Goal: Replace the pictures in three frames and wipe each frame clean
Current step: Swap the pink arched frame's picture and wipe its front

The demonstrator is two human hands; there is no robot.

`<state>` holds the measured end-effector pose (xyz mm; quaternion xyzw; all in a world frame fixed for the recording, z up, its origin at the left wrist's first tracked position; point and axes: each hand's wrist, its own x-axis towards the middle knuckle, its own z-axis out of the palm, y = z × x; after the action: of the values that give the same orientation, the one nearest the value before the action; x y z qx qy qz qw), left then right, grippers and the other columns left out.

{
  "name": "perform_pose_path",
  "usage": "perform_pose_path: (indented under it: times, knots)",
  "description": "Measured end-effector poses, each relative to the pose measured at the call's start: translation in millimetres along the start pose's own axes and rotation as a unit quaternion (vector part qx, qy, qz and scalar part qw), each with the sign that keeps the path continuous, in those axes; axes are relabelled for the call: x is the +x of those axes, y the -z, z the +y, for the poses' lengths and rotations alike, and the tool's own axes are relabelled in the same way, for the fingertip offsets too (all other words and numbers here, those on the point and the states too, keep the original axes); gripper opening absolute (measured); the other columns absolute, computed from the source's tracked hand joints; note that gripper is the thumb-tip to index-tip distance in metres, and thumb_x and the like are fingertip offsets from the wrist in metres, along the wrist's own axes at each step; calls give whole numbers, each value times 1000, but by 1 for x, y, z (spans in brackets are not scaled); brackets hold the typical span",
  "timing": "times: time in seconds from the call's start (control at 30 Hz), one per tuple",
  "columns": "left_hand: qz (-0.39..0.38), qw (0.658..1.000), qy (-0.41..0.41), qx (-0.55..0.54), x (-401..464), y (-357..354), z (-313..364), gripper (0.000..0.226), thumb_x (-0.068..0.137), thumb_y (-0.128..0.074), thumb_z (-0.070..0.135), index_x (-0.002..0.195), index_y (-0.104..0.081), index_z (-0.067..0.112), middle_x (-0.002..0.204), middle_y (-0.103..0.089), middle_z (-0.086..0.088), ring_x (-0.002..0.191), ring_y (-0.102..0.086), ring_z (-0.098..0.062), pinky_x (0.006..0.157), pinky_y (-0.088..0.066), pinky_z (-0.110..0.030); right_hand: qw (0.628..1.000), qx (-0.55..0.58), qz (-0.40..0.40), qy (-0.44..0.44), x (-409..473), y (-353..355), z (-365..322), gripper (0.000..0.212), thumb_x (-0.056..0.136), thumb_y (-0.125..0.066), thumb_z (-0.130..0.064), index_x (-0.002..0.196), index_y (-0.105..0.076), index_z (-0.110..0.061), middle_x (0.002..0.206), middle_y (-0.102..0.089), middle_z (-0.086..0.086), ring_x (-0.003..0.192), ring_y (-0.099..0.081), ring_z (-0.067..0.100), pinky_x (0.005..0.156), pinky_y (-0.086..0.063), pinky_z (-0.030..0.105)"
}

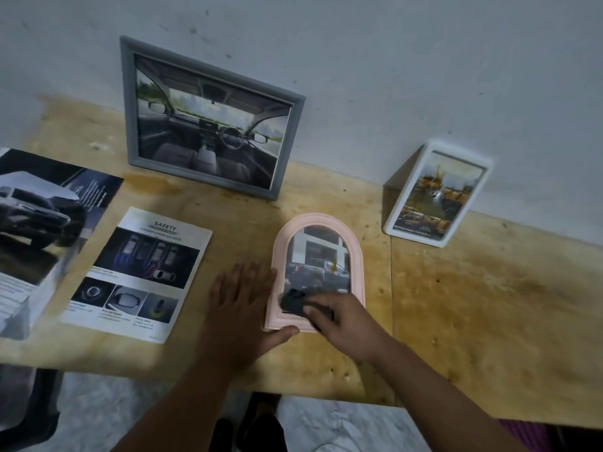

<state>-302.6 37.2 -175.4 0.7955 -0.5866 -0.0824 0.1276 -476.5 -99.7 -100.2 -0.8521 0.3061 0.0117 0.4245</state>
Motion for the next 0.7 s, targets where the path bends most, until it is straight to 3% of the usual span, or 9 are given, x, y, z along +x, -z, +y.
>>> perform_pose_path:
  times: [0.07,0.13,0.17,0.27,0.33,0.43,0.57,0.7]
  knots:
    - [-14,1000,2,6,0,2,0,111,76,-45,93,157,-37,18,163,-36,-16,150,-32,-40,118,-24,-61,994,46,98,-28,15,19,8,19,104,-58,-28,112,-75,-29,103,-72,-24,97,-65,-3,86,-53,26]
    - [-21,1000,8,12,1,3,1,112,75,-45,93,157,-37,19,163,-35,-16,150,-31,-41,119,-23,-62,982,-18,186,-28,36,34,25,29,103,-56,-28,128,-71,-22,121,-72,-6,111,-64,11,96,-53,35]
    - [-20,1000,10,13,2,3,1,112,74,-46,93,157,-38,19,163,-36,-16,150,-32,-41,119,-23,-61,977,-85,194,-31,46,37,33,32,103,-55,-28,131,-69,-21,130,-68,-1,117,-61,19,98,-51,37]
    - [-13,1000,13,11,1,1,3,111,73,-48,92,156,-39,19,162,-38,-15,149,-34,-41,119,-24,-61,951,-260,158,-57,53,22,47,32,105,-50,-31,129,-69,-23,142,-59,2,117,-54,30,88,-50,38]
    - [-11,1000,14,11,1,0,3,111,73,-47,92,157,-39,19,161,-38,-15,149,-34,-41,119,-24,-61,946,-286,150,-24,37,3,44,31,104,-49,-31,123,-71,-21,138,-62,1,113,-56,30,82,-53,38]
    - [-8,1000,10,12,0,-1,2,111,74,-46,92,157,-38,19,163,-36,-15,150,-32,-40,120,-23,-61,959,-264,99,30,5,-14,39,30,103,-49,-31,119,-73,-20,136,-65,0,110,-59,27,83,-56,38]
    - [-13,1000,7,17,0,0,2,112,75,-44,93,159,-34,20,165,-33,-15,151,-30,-40,120,-22,-61,990,-136,-8,44,-8,10,25,30,104,-54,-30,125,-72,-18,137,-66,-4,122,-60,15,100,-47,30]
    - [-30,999,13,12,1,3,3,110,74,-43,94,159,-32,27,166,-29,-13,153,-25,-39,121,-19,-60,977,-157,142,16,24,42,29,33,103,-55,-28,132,-68,-21,142,-63,-2,117,-60,24,97,-49,38]
